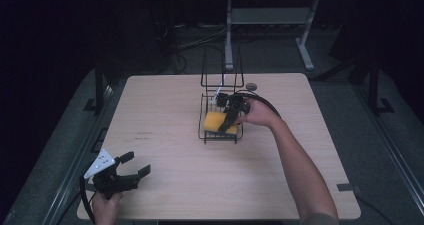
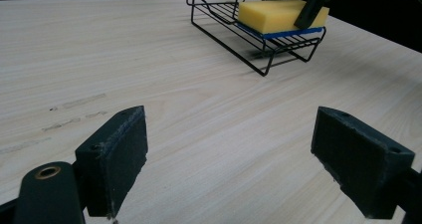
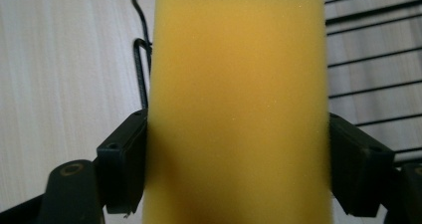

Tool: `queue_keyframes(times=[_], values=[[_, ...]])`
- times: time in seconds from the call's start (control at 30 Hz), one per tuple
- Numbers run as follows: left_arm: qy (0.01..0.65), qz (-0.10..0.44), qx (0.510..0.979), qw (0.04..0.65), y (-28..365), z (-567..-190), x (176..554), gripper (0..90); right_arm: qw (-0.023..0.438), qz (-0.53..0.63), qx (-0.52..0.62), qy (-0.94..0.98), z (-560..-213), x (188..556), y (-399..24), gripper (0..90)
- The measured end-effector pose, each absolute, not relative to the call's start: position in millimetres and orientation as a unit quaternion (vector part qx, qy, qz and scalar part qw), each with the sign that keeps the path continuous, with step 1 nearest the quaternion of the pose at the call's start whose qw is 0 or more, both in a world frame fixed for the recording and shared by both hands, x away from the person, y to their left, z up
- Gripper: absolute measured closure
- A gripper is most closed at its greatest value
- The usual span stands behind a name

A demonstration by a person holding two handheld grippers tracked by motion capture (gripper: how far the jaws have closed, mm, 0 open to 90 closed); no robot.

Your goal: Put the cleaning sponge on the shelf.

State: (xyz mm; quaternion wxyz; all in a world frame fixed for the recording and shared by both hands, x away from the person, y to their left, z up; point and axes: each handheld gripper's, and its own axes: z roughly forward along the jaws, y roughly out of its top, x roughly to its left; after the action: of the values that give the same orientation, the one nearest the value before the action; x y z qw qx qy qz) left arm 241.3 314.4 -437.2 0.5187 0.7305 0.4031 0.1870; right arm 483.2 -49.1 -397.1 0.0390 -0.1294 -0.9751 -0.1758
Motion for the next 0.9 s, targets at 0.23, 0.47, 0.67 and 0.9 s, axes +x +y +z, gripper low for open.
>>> queue_keyframes(times=[0.23,0.47,0.67,0.9], values=[[0.401,0.186,0.733,0.517,312.7,-437.3,241.8,14.0,0.042,-0.17,-0.128,-0.976,-395.0,489.6,-45.7,21.8],[0.405,0.185,0.73,0.519,315.1,-437.6,241.2,14.1,0.042,-0.164,-0.12,-0.978,-404.1,491.0,-40.3,21.7],[0.403,0.185,0.731,0.519,314.1,-437.4,241.2,14.1,0.047,-0.17,-0.122,-0.977,-403.3,490.7,-41.3,21.4],[0.402,0.185,0.731,0.52,313.5,-437.1,240.7,14.1,0.041,-0.167,-0.123,-0.977,-404.0,487.7,-42.7,19.3]])
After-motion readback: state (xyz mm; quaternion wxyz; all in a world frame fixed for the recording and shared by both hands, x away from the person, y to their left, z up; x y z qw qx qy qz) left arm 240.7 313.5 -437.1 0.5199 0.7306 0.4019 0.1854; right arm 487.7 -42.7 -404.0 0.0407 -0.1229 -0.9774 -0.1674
